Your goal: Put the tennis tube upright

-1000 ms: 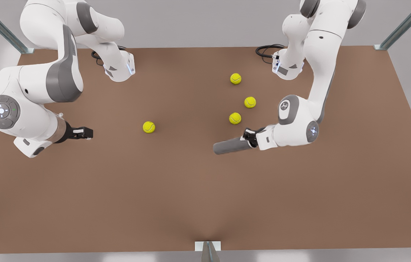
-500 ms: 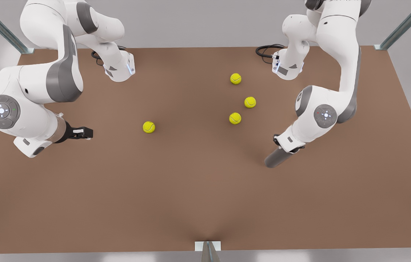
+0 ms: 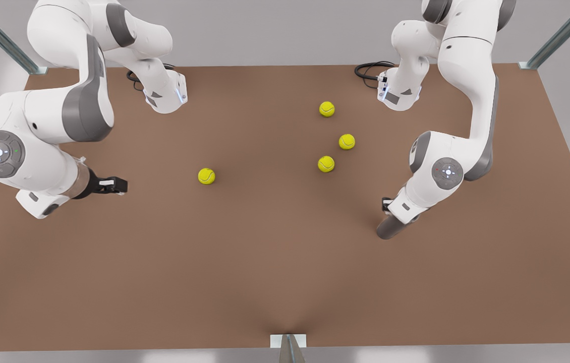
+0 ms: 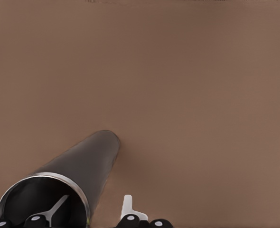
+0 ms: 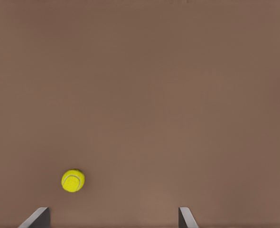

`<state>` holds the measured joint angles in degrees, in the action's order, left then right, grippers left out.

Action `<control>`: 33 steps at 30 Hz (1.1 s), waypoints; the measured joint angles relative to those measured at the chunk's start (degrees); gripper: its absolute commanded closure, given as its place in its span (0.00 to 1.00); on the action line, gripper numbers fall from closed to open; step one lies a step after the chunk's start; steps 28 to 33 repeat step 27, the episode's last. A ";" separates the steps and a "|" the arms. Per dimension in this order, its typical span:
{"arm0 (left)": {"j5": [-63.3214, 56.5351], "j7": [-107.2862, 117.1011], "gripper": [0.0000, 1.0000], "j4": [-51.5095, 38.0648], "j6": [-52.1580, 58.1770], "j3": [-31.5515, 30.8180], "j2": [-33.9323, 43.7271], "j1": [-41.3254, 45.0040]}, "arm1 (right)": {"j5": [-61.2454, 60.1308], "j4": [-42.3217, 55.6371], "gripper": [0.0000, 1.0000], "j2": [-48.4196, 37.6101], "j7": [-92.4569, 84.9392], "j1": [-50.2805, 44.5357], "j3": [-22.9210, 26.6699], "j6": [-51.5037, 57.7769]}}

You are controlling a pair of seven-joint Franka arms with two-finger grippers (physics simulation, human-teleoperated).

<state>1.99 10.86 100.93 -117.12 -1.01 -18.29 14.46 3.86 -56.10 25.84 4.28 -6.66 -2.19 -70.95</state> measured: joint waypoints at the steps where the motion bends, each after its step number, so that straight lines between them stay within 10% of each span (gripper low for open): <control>1: 0.14 0.18 0.00 0.00 -0.07 0.00 0.07 -0.01 | 0.01 0.00 0.00 0.00 0.01 0.04 0.00 -0.02; 12: -1.55 3.62 0.00 -0.55 0.58 -1.84 3.90 -2.64 | 0.09 0.06 0.00 -0.01 0.12 -0.02 -0.09 -0.11; 19: -2.36 3.57 0.00 -15.89 16.08 -2.02 7.33 -8.14 | 0.17 0.09 0.00 -0.01 0.17 0.06 -0.10 -0.15; 33: -6.29 0.87 0.00 -10.95 26.02 -1.97 14.80 -7.74 | 0.13 0.09 0.00 0.06 0.23 -0.02 -0.08 -0.17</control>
